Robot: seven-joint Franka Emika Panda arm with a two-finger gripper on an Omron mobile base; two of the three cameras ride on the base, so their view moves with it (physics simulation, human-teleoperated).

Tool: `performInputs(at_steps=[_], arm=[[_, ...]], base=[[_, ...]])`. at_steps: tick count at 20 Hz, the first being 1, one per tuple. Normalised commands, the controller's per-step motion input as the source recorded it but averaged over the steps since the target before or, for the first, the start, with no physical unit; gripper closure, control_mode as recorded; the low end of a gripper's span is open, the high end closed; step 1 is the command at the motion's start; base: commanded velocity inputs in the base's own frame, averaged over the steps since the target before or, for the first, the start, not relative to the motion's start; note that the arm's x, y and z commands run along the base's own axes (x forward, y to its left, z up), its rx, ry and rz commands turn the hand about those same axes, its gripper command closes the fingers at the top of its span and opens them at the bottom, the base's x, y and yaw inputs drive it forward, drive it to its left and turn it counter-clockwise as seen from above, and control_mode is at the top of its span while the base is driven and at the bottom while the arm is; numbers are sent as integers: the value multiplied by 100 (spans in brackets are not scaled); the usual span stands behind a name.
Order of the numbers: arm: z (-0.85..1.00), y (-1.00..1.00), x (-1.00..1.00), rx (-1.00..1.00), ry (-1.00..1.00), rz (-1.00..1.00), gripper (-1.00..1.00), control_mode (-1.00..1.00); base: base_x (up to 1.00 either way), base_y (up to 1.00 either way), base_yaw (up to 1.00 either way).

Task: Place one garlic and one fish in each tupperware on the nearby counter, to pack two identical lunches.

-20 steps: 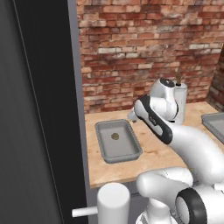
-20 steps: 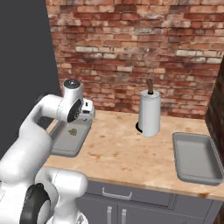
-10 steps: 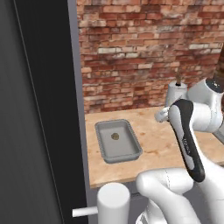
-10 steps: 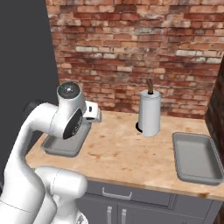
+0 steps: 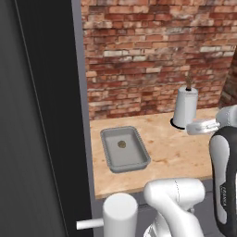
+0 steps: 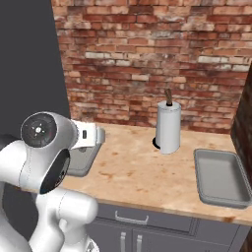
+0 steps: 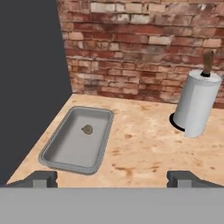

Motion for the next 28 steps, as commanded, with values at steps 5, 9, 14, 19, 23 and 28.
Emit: performInputs(at_steps=[5, 9, 14, 19, 23, 28], arm=[[58, 8, -97, -7, -30, -2, -100, -100], [35, 0, -50, -4, -3, -5, -100, 100], [0, 0, 0, 0, 0, 0, -100, 100], [0, 0, 0, 0, 0, 0, -100, 100], [0, 0, 0, 0, 0, 0, -100, 100], [0, 0, 0, 0, 0, 0, -100, 100]], base=[[0, 0, 0], [-14, 0, -1], [-60, -9, -1], [-92, -29, 0], [-100, -17, -3], [-100, 2, -4]])
